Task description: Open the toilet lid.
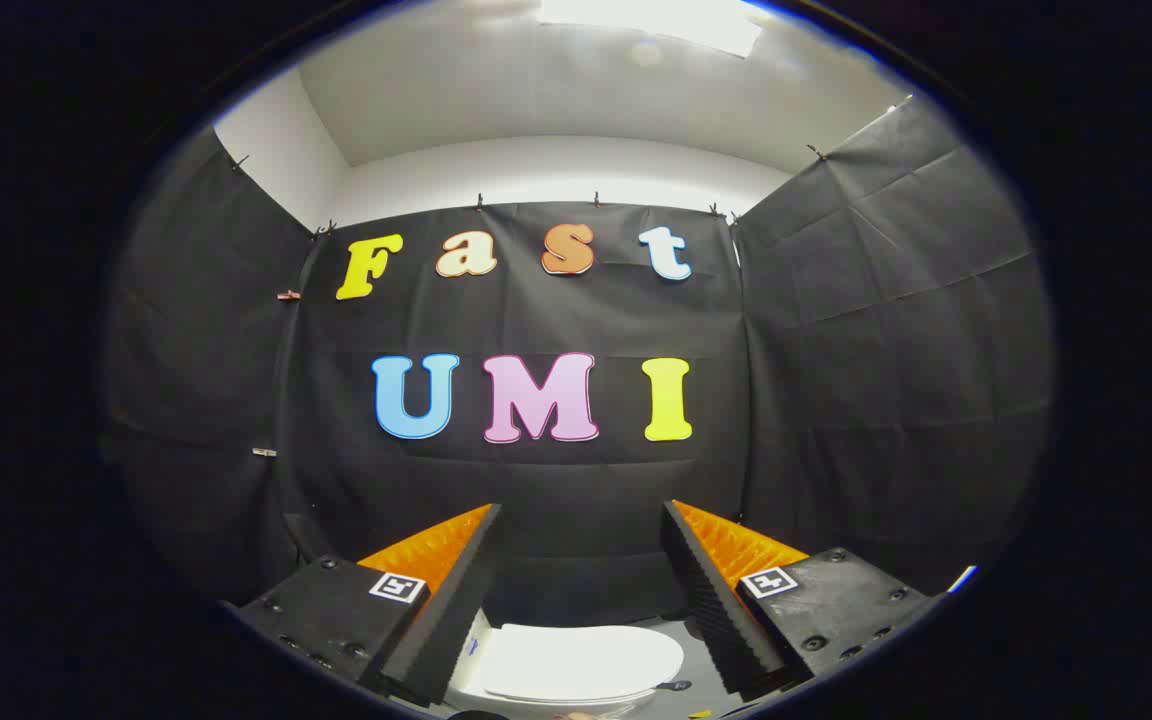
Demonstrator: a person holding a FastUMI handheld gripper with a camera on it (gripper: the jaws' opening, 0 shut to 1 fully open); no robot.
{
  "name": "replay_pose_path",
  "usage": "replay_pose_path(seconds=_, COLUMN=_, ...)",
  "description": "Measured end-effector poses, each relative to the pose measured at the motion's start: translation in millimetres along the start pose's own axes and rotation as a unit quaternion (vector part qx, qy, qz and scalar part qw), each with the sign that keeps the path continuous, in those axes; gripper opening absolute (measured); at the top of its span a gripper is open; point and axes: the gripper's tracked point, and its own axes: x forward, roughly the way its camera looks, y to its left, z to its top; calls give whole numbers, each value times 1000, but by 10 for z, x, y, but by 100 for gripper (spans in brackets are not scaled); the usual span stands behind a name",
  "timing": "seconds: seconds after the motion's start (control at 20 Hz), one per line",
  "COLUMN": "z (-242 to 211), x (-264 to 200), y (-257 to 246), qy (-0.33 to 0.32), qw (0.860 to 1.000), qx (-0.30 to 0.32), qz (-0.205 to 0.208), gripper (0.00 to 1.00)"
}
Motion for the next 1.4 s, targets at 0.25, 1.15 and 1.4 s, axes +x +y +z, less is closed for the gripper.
replay_pose_path(seconds=0.25, z=6, x=9, y=11, qy=2, qw=1000, qx=-2, qz=1, gripper=98)
replay_pose_path(seconds=1.15, z=-49, x=57, y=-156, qy=17, qw=1000, qx=12, qz=-14, gripper=99)
replay_pose_path(seconds=1.4, z=-178, x=189, y=-377, qy=23, qw=999, qx=24, qz=-31, gripper=99)
